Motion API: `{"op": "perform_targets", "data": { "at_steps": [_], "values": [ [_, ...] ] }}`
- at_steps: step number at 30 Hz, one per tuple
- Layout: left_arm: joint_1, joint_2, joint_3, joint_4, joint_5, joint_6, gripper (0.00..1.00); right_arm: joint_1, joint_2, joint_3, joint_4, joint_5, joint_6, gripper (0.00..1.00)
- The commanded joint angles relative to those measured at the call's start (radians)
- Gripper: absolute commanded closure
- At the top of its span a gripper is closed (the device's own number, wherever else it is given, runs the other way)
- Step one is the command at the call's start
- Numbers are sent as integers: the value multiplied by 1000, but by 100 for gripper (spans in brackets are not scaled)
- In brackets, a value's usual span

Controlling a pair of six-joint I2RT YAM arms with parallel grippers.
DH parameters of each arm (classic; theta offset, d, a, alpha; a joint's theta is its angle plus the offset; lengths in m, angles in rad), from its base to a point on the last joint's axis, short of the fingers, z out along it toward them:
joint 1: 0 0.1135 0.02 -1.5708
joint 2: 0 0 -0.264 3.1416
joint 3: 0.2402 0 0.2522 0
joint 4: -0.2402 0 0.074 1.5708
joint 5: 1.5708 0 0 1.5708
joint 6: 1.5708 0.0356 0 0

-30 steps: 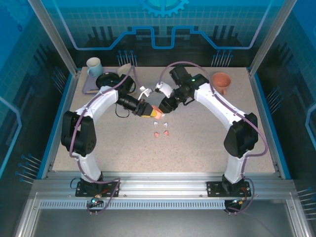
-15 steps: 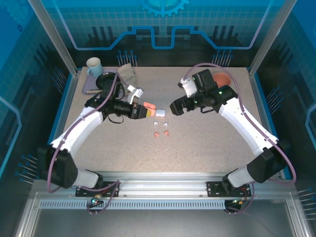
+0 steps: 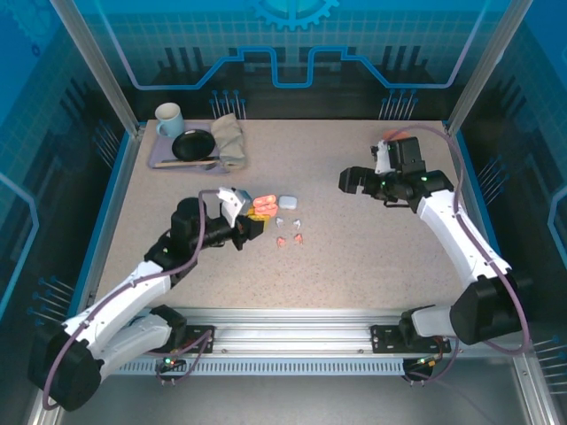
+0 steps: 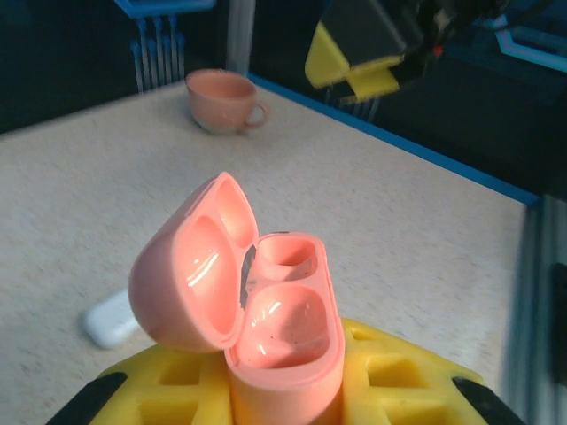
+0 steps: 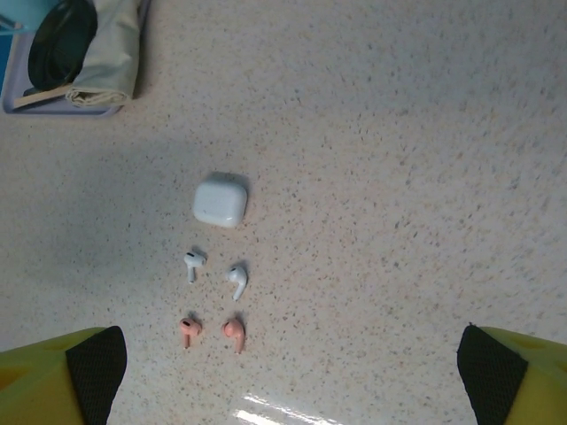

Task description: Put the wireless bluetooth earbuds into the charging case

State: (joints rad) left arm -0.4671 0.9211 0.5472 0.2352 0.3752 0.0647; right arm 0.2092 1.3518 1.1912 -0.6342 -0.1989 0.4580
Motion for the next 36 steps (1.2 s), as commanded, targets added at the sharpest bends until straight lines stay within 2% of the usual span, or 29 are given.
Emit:
{"op": "perform_targets", "data": {
  "at_steps": [1, 5, 8, 12, 16, 20, 25, 36],
  "values": [
    [-27, -28, -78, 340, -213, 72, 100, 25, 30, -64, 92, -115, 93, 0],
    [-39, -25, -143, 494, -315, 74, 100, 151, 56, -78, 78, 23, 163, 6],
    [-39, -15, -166, 556, -355, 85, 100, 272, 98, -46, 16, 180, 247, 11],
    [-38, -1, -174, 587, -409, 131, 100, 418, 199, 43, -53, 325, 360, 14],
    [-37, 14, -182, 641, -510, 135, 100, 531, 343, 177, -105, 420, 424, 15],
    [-35, 38, -167, 636, -534, 121, 100, 603, 494, 322, -165, 446, 448, 18],
    [-34, 61, -171, 665, -587, 104, 100, 643, 632, 424, -197, 431, 477, 23],
    [-22, 55, -183, 662, -616, 63, 100, 674, 729, 456, -224, 414, 673, 40]
  ]
}}
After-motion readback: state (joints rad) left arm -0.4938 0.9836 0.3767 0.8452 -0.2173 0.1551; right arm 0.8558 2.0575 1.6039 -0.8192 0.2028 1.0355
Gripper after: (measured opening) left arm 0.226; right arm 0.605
